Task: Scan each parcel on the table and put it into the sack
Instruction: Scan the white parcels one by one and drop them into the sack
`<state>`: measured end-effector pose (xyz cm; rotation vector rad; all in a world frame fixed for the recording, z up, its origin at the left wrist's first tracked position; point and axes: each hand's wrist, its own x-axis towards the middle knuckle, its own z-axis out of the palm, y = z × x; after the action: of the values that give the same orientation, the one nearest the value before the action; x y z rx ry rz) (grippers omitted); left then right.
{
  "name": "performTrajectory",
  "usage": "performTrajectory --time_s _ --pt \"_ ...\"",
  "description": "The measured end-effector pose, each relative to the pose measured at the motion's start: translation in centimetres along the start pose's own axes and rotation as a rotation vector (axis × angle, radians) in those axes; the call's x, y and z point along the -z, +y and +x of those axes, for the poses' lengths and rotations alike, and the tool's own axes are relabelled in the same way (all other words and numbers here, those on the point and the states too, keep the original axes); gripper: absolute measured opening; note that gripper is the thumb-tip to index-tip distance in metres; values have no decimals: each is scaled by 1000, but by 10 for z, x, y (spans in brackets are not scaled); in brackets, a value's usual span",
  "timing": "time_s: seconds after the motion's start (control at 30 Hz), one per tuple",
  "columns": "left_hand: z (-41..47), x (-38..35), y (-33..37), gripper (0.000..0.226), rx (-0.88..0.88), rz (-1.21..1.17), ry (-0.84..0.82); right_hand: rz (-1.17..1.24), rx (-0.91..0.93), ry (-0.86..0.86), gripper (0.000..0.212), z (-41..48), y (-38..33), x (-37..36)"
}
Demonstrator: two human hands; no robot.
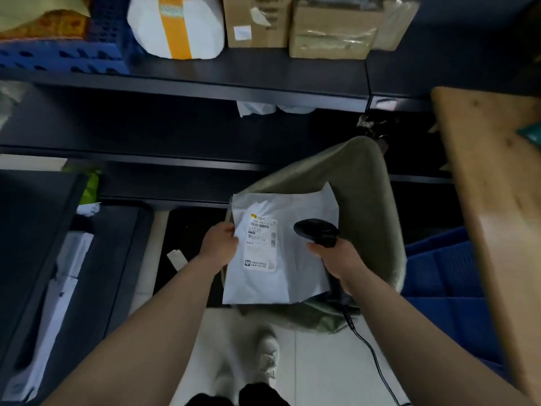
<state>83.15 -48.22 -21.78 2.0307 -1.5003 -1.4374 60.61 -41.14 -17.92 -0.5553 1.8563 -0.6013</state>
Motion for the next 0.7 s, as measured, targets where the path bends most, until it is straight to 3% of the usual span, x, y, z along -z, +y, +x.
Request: performTrajectory --time_s 0.1,0.2,0.27,0.33,0.4,0.57,0.7 --pt "37 -11 -22 25 45 40 -16 -53 -56 45 24 39 13 -15" --pt "64 -16 -44 43 99 238 30 -83 -86 85 18 69 28 -25" --pt "82 -25 -58 53 152 241 -27 -97 -113 111 18 89 39 -31" --pt "94 -35 -69 40 136 260 -81 -121 -156 123 23 107 47 -37" --pt "97 -38 -74 27 65 284 -24 -136 -191 142 32 119 53 -42" --pt "82 -22 -69 24 -104 169 186 -137 -176 159 38 128 55 -50" --pt "72 -16 -70 25 -57 266 125 -200 -137 149 32 115 47 -52"
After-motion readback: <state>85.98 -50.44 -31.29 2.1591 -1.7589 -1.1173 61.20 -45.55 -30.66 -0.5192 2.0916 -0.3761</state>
